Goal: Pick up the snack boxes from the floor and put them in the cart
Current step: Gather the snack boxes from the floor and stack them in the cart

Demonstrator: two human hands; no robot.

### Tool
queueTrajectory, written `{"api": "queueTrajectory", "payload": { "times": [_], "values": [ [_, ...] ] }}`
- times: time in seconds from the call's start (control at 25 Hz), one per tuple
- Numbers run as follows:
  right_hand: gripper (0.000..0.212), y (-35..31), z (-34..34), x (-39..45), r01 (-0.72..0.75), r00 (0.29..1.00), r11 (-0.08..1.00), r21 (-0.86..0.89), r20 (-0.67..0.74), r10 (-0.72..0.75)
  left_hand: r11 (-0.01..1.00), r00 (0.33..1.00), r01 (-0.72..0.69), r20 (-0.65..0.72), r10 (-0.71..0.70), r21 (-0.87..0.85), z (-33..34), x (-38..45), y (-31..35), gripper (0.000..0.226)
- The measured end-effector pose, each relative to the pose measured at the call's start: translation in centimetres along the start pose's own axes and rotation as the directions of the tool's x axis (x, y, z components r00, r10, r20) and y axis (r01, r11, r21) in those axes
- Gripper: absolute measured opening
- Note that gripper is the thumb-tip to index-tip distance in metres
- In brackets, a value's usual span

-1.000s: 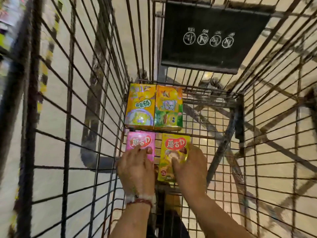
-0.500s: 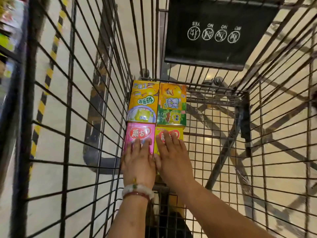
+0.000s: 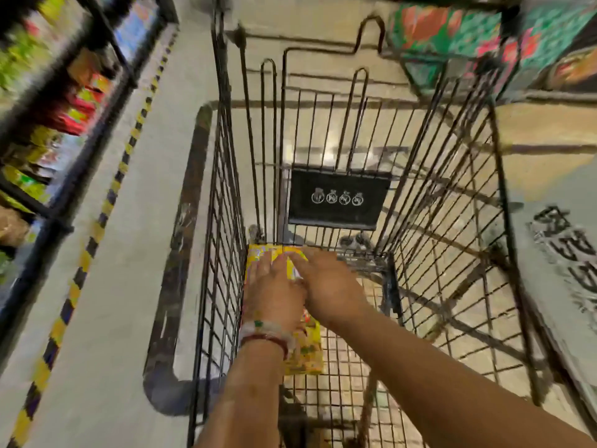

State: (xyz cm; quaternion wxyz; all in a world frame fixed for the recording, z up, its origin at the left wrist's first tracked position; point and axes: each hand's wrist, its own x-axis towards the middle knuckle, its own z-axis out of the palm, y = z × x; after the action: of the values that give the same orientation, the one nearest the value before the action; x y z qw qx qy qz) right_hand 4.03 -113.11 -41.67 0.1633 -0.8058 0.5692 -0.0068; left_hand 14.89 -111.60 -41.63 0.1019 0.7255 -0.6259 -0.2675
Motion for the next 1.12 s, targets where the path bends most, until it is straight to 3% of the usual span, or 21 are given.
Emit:
{"api": "queueTrajectory", "payload": {
  "times": [0.16, 0.28, 0.4, 0.52, 0.72, 1.0, 1.12],
  "values": [
    [0.059, -3.6, -14.9, -2.8, 0.063, 0.987, 0.997, 0.034, -0.15, -0.058, 0.965, 0.94, -0.251, -0.217, 0.263, 0.081, -12.6, -4.1, 6.6, 0.049],
    [0.058, -7.8, -23.7, -6.3, 0.192, 0.936, 0.981, -0.038, -0.295, -0.194, 0.921, 0.869, -0.346, -0.309, 0.386, 0.176, -22.0, -8.2, 8.3, 0.048],
    [0.056, -11.8, -30.2, -10.4, 0.282, 0.907, 0.957, -0.072, -0.306, -0.29, 0.871, 0.851, -0.296, -0.306, 0.427, 0.392, -30.1, -12.8, 7.4, 0.063],
    [0.058, -14.3, -33.4, -14.3, 0.373, 0.861, 0.907, -0.196, -0.292, -0.417, 0.857, 0.85, -0.199, -0.351, 0.392, 0.476, -35.7, -18.6, 5.3, 0.08],
    [0.057, -16.3, -33.5, -19.2, 0.392, 0.799, 0.808, -0.44, -0.272, -0.536, 0.874, 0.853, -0.085, -0.419, 0.312, 0.478, -36.5, -27.1, 2.7, 0.093],
    [0.087, -17.8, -30.1, -23.4, 0.543, 0.763, 0.747, -0.382, -0.147, -0.63, 0.914, 0.86, 0.084, -0.492, 0.135, 0.398, -32.4, -37.3, 0.7, 0.092],
    [0.076, -21.5, -29.1, -25.7, 0.617, 0.695, 0.7, -0.36, -0.167, -0.699, 0.903, 0.86, 0.195, -0.51, 0.031, 0.383, -31.7, -43.1, -0.8, 0.084]
  ]
}}
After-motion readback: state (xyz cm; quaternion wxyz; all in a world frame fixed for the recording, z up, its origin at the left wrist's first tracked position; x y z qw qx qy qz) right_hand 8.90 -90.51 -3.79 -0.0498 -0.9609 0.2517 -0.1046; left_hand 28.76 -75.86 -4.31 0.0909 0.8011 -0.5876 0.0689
